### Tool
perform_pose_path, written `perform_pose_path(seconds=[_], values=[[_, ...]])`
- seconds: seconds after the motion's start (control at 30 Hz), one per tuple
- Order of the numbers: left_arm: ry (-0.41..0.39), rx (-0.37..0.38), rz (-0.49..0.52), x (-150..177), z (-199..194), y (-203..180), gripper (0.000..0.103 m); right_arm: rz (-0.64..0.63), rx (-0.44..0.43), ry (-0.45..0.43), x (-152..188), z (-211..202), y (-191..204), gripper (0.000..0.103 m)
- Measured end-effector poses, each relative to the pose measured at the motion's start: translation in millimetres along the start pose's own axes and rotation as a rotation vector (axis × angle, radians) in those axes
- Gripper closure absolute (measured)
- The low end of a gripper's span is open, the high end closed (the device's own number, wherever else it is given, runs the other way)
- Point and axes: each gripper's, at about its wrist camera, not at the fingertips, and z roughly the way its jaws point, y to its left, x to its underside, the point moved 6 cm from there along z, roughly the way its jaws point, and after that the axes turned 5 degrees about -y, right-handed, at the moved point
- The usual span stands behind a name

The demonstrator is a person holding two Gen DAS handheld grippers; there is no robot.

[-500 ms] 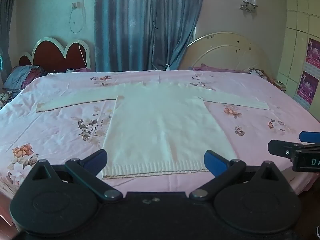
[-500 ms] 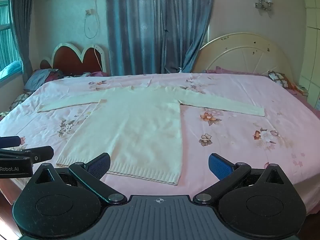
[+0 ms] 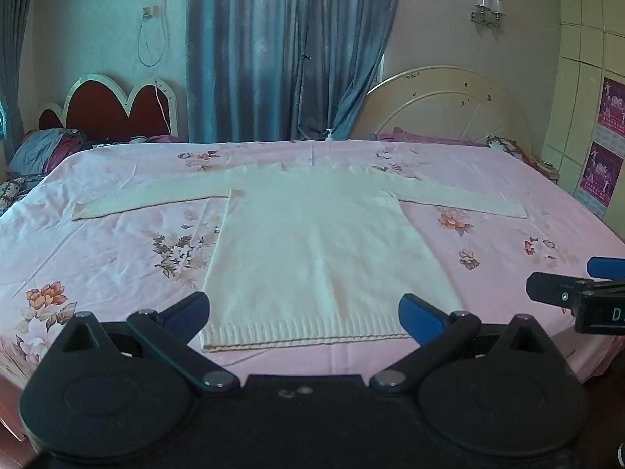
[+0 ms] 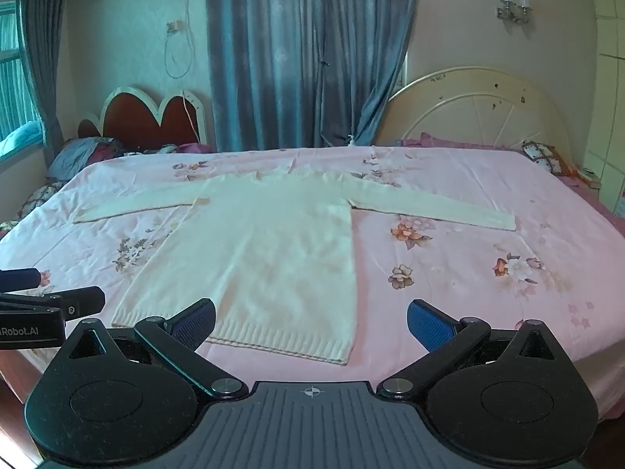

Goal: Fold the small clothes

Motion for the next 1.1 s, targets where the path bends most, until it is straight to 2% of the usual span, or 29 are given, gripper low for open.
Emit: perform_pose_path(seconds=[1.1], values=[[-0.014,-0.008,0.002,-0.8,-2.9,2.0,0.0,-0.004,-0.002,-0.004,-3.4,-1.3,0.6,0.0]])
